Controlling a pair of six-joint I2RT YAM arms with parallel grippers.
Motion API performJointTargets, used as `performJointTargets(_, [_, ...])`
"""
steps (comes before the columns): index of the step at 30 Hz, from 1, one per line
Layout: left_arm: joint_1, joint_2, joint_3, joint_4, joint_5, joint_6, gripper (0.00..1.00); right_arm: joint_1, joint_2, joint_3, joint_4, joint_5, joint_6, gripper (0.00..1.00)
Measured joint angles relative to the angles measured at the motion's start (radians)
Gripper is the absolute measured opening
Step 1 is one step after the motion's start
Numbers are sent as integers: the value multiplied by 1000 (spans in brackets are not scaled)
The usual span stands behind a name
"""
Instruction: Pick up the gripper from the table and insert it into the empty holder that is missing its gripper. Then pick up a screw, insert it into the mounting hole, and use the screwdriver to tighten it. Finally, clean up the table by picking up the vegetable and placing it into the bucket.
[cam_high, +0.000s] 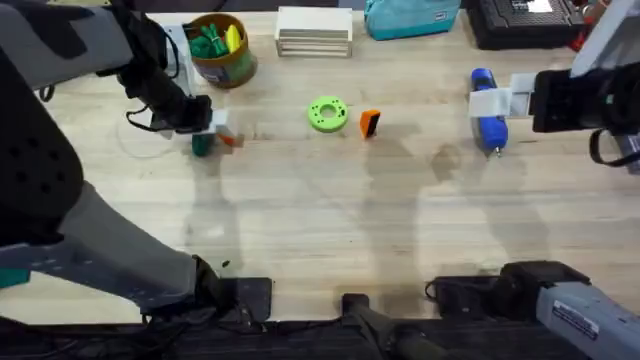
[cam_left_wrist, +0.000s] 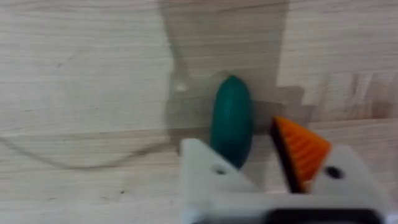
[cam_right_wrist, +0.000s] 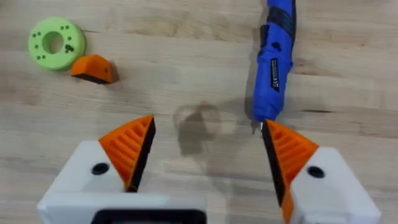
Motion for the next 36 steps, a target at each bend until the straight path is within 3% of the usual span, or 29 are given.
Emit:
performJointTargets(4, [-2, 0, 6, -1, 24, 1, 71, 0, 0, 0, 0, 0, 0, 990])
performJointTargets(6, [-2, 0, 8, -2, 27, 5, 7, 0, 0, 0, -3, 0, 0, 990])
performJointTargets(9, [-2, 0, 9, -2, 28, 6, 9, 0, 0, 0, -13, 0, 0, 990])
performJointTargets(11, [-2, 0, 9, -2, 15, 10, 269, 0, 0, 0, -13, 0, 0, 991])
performJointTargets(15, [1, 0, 8, 1, 8, 5, 894, 0, 0, 0, -13, 0, 0, 991])
performJointTargets(16, [1, 0, 9, 1, 9, 0, 961, 0, 0, 0, -13, 0, 0, 991])
performJointTargets(21, [1, -5, 8, -2, 20, -1, 985, 0, 0, 0, -13, 0, 0, 990])
performJointTargets(29, [1, -369, 8, -63, 170, -9, 985, 0, 0, 0, -13, 0, 0, 991])
performJointTargets(36, [1, -683, 8, -55, 321, -90, 985, 0, 0, 0, -13, 0, 0, 991])
